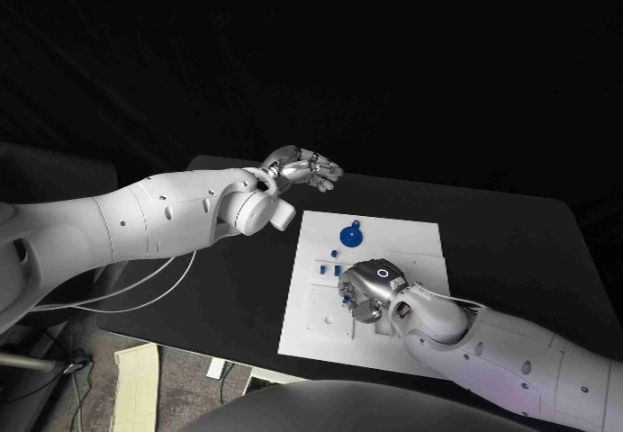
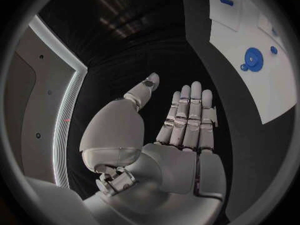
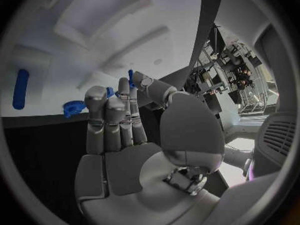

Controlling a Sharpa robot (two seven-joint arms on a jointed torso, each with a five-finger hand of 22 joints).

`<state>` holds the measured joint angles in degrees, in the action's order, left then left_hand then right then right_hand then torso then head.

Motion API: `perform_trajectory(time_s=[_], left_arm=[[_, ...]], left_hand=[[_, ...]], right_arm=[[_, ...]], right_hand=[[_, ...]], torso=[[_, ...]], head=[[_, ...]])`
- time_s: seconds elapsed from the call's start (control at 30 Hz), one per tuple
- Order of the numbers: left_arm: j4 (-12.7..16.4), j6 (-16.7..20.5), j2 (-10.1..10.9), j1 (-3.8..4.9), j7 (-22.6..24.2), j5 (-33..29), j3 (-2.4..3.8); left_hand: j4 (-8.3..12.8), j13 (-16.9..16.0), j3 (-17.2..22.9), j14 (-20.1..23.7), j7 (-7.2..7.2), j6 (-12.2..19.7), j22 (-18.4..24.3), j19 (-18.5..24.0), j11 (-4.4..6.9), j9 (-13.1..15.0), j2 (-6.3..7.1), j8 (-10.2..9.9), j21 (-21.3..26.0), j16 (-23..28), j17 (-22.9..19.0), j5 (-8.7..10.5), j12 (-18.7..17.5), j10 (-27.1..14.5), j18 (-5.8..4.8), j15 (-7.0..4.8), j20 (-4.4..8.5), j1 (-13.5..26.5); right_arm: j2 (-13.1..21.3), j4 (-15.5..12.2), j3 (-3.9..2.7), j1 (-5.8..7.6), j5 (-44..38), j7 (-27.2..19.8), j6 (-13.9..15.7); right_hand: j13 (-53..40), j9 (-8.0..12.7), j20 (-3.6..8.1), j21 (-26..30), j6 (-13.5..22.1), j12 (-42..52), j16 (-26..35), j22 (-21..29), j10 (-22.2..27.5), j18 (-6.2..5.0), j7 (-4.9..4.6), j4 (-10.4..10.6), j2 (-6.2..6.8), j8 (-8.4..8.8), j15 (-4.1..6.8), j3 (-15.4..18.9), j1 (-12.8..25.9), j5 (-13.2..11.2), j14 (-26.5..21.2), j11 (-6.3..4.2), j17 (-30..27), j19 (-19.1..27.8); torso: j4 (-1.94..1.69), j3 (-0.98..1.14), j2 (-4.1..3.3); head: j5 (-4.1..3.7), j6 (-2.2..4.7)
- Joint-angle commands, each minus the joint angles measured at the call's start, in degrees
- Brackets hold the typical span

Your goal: Assemble the parts on the task board

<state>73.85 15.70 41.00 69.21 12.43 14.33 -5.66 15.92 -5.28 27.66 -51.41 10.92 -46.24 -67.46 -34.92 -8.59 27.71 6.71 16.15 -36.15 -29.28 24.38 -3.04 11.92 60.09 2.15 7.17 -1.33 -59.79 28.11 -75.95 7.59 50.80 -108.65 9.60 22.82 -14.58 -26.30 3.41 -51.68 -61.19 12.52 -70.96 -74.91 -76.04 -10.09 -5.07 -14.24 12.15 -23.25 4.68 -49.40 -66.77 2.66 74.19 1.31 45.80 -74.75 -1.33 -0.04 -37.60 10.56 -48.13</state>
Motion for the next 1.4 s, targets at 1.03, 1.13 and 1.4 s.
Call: perform_trajectory(time_s=[1.03,1.13,1.4], left_arm=[[0.23,0.02,0.06,0.08,0.62,0.04,0.06],[0.21,0.02,0.08,0.08,0.61,0.04,0.06],[0.26,-0.02,0.09,0.09,0.56,0.04,0.06]], left_hand=[[-0.32,0.1,-0.15,-0.48,0.02,0.49,-0.08,-0.12,-0.2,-0.06,0.09,0.04,0.35,0.41,0.21,0.07,-0.34,0.22,0.89,-0.01,-0.12,-0.4],[-0.32,0.11,-0.15,-0.48,0.01,0.49,-0.09,-0.12,-0.2,-0.07,0.1,0.05,0.35,0.42,0.23,0.07,-0.35,0.22,0.89,-0.01,-0.12,-0.4],[-0.33,0.13,-0.16,-0.49,0.01,0.5,-0.1,-0.12,-0.21,-0.07,0.11,0.06,0.38,0.46,0.27,0.07,-0.36,0.23,0.89,-0.01,-0.12,-0.4]], right_arm=[[-0.69,1.29,0.43,-0.66,-1.01,-0.47,-0.92],[-0.65,1.27,0.43,-0.66,-1.14,-0.32,-0.59],[-0.71,1.23,0.43,-0.66,-1.17,-0.13,-0.57]], right_hand=[[-0.28,-0.14,0.53,-0.03,-0.32,0.1,0.25,-0.59,-0.33,-4.91,-0.13,-0.27,-0.53,-0.15,0.43,-0.43,-0.03,0.13,0.09,-0.05,0.02,-0.21],[-0.3,-0.14,0.53,-0.03,-0.31,0.1,0.25,-0.59,-0.32,-4.91,-0.14,-0.29,-0.54,-0.15,0.43,-0.44,-0.02,0.13,0.09,-0.05,0.02,-0.21],[-0.38,-0.18,0.55,-0.02,-0.31,0.11,0.26,-0.58,-0.33,-4.91,-0.13,-0.34,-0.54,-0.14,0.43,-0.48,-0.01,0.13,0.1,-0.05,0.02,-0.23]], torso=[[0.04,0.03,0.01],[0.03,0.04,-0.02],[0.04,0.04,-0.01]], head=[[0.1,-0.44],[0.07,-0.42],[0.05,-0.45]])
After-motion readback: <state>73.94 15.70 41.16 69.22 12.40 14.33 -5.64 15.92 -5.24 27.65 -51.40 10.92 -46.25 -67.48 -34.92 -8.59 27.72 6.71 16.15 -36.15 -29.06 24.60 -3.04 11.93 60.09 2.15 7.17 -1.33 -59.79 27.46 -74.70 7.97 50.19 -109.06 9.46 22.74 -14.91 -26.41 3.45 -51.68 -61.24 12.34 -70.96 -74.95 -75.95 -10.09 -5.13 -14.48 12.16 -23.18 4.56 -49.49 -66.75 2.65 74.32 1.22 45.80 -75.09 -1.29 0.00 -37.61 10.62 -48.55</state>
